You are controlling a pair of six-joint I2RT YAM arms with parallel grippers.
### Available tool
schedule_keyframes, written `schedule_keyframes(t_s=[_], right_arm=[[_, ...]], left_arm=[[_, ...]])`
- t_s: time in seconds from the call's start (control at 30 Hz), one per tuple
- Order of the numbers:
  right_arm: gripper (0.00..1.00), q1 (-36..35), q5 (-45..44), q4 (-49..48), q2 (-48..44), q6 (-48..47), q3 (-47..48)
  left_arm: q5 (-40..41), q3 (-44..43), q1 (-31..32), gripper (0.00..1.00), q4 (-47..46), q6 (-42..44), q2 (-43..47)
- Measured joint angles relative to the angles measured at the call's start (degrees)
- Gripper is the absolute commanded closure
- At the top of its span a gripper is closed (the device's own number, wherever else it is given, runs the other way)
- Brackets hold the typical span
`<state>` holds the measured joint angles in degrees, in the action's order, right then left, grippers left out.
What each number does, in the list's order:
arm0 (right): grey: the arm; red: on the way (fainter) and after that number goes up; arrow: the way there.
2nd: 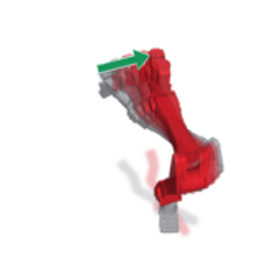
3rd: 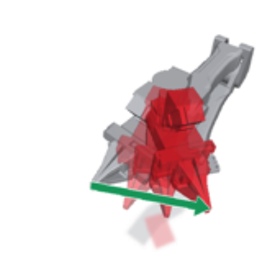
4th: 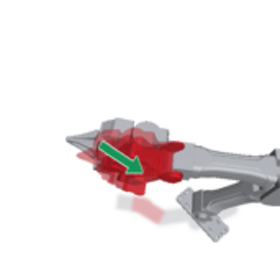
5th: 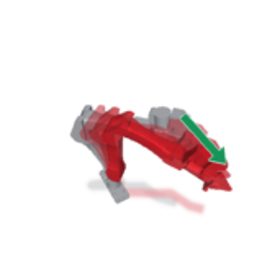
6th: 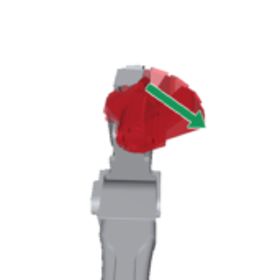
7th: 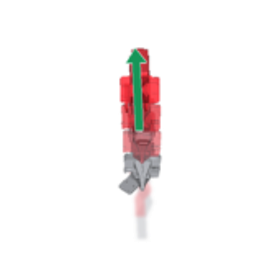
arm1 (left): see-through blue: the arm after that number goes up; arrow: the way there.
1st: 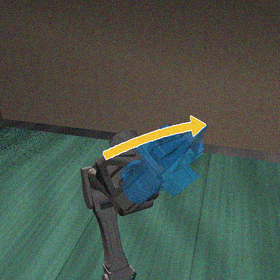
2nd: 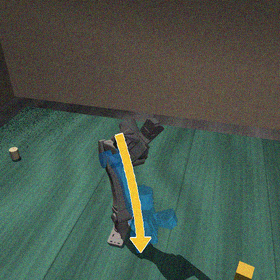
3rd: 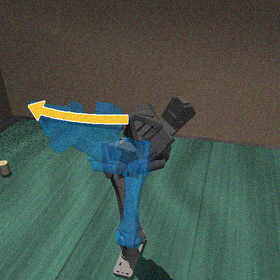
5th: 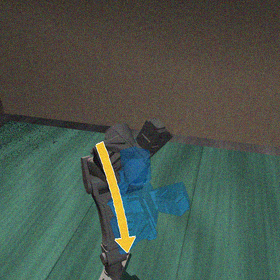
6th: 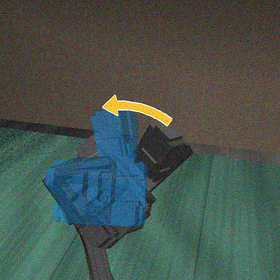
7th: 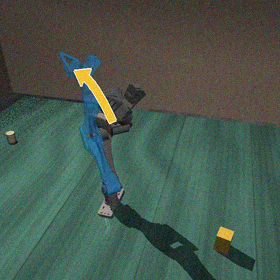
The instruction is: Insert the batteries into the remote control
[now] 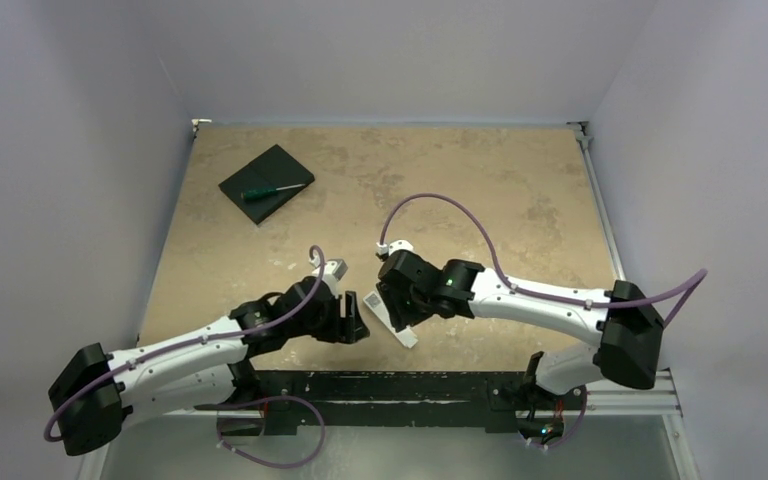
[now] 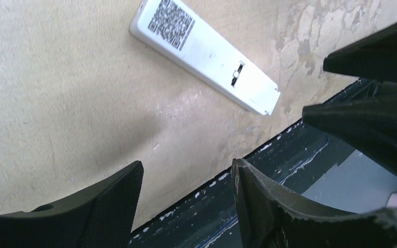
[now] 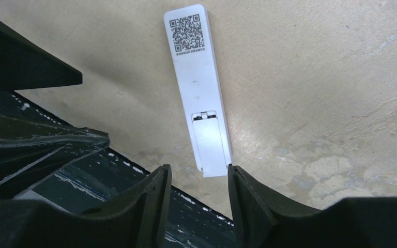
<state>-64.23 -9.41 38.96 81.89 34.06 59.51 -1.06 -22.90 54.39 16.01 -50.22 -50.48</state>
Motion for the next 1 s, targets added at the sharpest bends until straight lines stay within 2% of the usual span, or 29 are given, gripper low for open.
schedule_keyframes(t_s=[0.23, 0.37, 0.6, 0.63, 0.73, 0.8, 0.83, 1.0], right_arm=[[0.56, -0.02, 0.09, -1.79, -5.14, 2.71, -4.76], [0.65, 0.00, 0.42, -2.93, -7.72, 3.96, -8.22], [0.98, 0.00, 2.36, -5.51, -11.41, 5.22, -12.07], [1.00, -0.02, 2.99, -6.12, -11.91, 5.42, -12.55], [1.00, -0.02, 4.02, -7.67, -12.76, 5.77, -13.64], [1.00, -0.02, 4.66, -8.81, -13.11, 6.03, -14.53], [1.00, -0.02, 4.94, -9.44, -13.33, 6.12, -15.08], [1.00, -0.02, 6.49, -12.02, -14.71, 6.84, -17.51]], left_arm=[[3.56, -5.66, 0.00, 0.35, 0.02, 2.14, -4.59], [4.55, -9.42, 0.00, 0.42, -0.13, 3.78, -7.78], [4.57, -13.75, -0.42, 0.63, -1.77, 5.97, -13.16], [4.55, -14.34, -0.46, 0.67, -1.84, 6.34, -13.90], [4.39, -16.11, -0.72, 0.81, -2.36, 6.95, -16.31], [4.26, -17.31, -0.83, 0.98, -3.10, 7.61, -18.01], [4.20, -18.03, -0.96, 1.00, -3.50, 7.91, -19.06], [3.69, -21.29, -1.79, 1.00, -4.98, 9.31, -24.41]])
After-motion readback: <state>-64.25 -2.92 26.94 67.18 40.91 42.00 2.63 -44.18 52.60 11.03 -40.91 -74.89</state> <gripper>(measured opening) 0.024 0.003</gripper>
